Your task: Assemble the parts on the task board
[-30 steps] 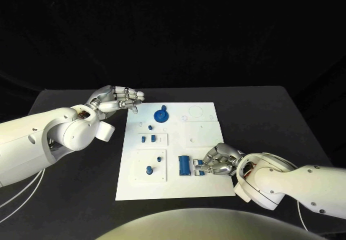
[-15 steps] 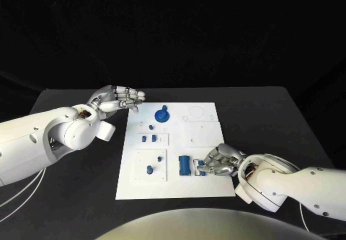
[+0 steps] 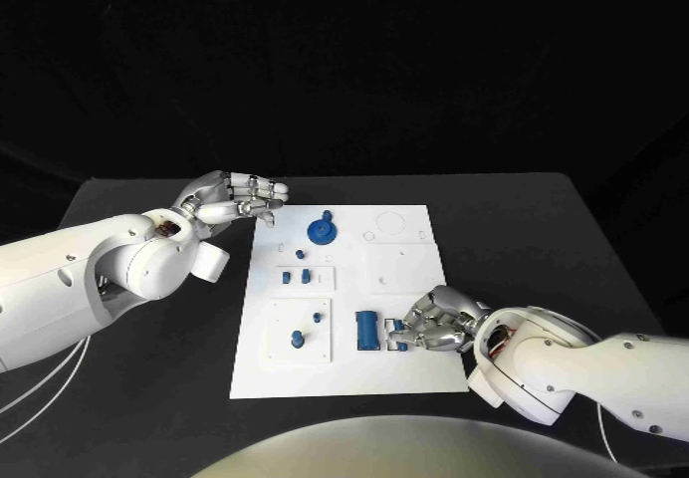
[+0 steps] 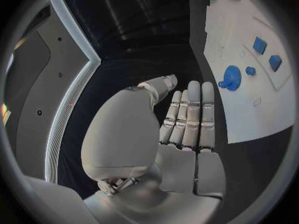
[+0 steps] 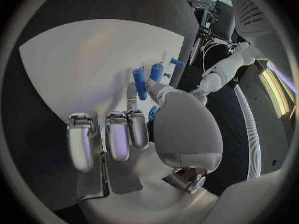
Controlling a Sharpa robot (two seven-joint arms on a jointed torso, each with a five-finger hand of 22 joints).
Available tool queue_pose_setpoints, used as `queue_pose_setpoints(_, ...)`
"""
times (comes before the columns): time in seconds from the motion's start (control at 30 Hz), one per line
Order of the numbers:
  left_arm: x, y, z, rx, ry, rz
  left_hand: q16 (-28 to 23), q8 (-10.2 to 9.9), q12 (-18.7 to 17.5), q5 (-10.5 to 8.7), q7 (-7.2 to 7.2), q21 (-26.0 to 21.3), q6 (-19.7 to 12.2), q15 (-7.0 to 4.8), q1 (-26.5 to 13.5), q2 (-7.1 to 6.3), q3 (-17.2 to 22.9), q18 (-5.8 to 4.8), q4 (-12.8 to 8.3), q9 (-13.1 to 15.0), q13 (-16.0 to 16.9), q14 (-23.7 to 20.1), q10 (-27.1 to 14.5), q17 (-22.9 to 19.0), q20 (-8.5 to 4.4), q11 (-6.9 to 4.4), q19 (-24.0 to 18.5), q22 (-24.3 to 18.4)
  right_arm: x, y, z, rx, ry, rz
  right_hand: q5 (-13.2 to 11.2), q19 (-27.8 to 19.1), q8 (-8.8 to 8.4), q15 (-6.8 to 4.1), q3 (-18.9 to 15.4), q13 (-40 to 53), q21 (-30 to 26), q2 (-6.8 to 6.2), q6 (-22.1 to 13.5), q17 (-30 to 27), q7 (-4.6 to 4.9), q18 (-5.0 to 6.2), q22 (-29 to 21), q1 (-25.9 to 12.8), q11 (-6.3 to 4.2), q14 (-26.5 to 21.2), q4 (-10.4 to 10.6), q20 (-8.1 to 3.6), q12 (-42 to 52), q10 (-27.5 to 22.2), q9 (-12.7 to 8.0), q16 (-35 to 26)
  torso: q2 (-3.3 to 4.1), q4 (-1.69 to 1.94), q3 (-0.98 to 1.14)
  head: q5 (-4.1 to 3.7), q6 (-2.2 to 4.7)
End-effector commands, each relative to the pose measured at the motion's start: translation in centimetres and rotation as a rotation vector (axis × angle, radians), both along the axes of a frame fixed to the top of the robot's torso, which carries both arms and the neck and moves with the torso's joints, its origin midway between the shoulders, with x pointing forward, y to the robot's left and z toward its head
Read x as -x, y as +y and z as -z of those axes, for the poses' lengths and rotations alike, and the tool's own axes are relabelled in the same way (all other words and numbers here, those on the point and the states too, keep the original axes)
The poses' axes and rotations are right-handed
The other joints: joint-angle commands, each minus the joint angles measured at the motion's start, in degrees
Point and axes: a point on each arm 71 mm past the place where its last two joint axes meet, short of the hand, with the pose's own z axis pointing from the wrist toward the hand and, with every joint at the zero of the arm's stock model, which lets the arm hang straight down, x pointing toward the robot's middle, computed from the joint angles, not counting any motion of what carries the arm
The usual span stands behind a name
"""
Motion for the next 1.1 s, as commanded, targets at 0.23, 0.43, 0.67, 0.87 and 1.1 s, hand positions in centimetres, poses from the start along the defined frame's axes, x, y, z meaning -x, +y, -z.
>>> queue_pose_setpoints(0.23,0.08,-0.19,-0.07,0.011,0.003,0.017,0.0,0.2,0.3,0.33,0.38,-0.3,-0.2,0.03,0.0,0.40,-0.2,0.69,-0.2,-0.1,-0.1,-0.3,-0.4,-0.1,0.03,-0.07,-0.4,-0.1,-0.10,0.45,0.20,0.004,0.024,-0.020,0.3,5.9,0.30,-0.34,-0.6,11.2,0.2,-0.36,0.2,10.0,-0.14,-0.76,15.0,-1.6,-0.21,4.9,0.0,-0.31,0.1,3.9,0.2,0.2,0.03,0.01,-0.03,0.20,-0.06)
queue_pose_setpoints(0.43,0.09,-0.17,-0.08,0.010,0.004,0.017,0.0,0.2,0.3,0.33,0.38,-0.3,-0.2,0.03,0.0,0.40,-0.2,0.69,-0.2,-0.1,-0.1,-0.3,-0.4,-0.1,0.03,-0.07,-0.4,-0.1,-0.50,0.35,0.50,0.027,0.030,-0.021,0.2,5.8,0.31,-0.22,-2.4,11.1,0.1,-1.60,0.3,9.8,0.03,-0.73,15.0,-4.1,-0.06,4.9,0.9,-0.24,-0.1,3.8,0.4,0.1,0.01,0.06,-0.03,0.32,-0.12)
queue_pose_setpoints(0.67,0.12,-0.13,-0.08,0.010,0.005,0.017,0.0,0.2,0.3,0.33,0.38,-0.3,-0.2,0.03,0.0,0.40,-0.2,0.69,-0.2,-0.1,-0.1,-0.3,-0.4,-0.1,0.03,-0.07,-0.4,-0.1,-0.77,0.36,0.70,0.047,0.032,-0.027,0.2,5.8,0.27,-0.17,-3.7,11.0,-0.1,-2.16,0.3,9.7,0.10,-0.70,14.9,-5.1,0.00,4.9,1.4,-0.19,-0.3,3.8,0.4,0.0,0.03,0.01,-0.03,0.41,-0.19)
queue_pose_setpoints(0.87,0.13,-0.12,-0.08,0.010,0.006,0.018,0.0,0.2,0.3,0.33,0.38,-0.3,-0.2,0.03,0.0,0.40,-0.2,0.69,-0.2,-0.1,-0.1,-0.3,-0.4,-0.1,0.03,-0.07,-0.4,-0.1,-0.80,0.54,0.73,0.049,0.033,-0.036,0.2,5.8,0.25,-0.13,-4.6,11.0,-0.2,-2.55,0.3,9.6,0.14,-0.68,14.9,-5.6,0.04,4.9,1.7,-0.16,-0.3,3.8,0.5,0.0,0.01,-0.03,0.01,0.52,-0.20)
queue_pose_setpoints(1.1,0.13,-0.07,-0.07,0.009,0.007,0.017,0.0,0.3,0.4,0.34,0.40,-0.4,-0.2,0.05,-0.1,0.43,-0.2,0.69,-0.1,-0.1,-0.1,-0.3,-0.5,-0.1,0.04,-0.06,-0.4,-0.1,-0.74,0.70,0.68,0.046,0.032,-0.044,0.2,5.8,0.24,-0.12,-5.4,11.0,-0.1,-2.93,0.3,9.7,0.16,-0.69,14.9,-5.9,0.06,4.9,1.9,-0.13,-0.3,3.8,0.6,0.0,0.02,-0.04,0.01,0.54,-0.17)
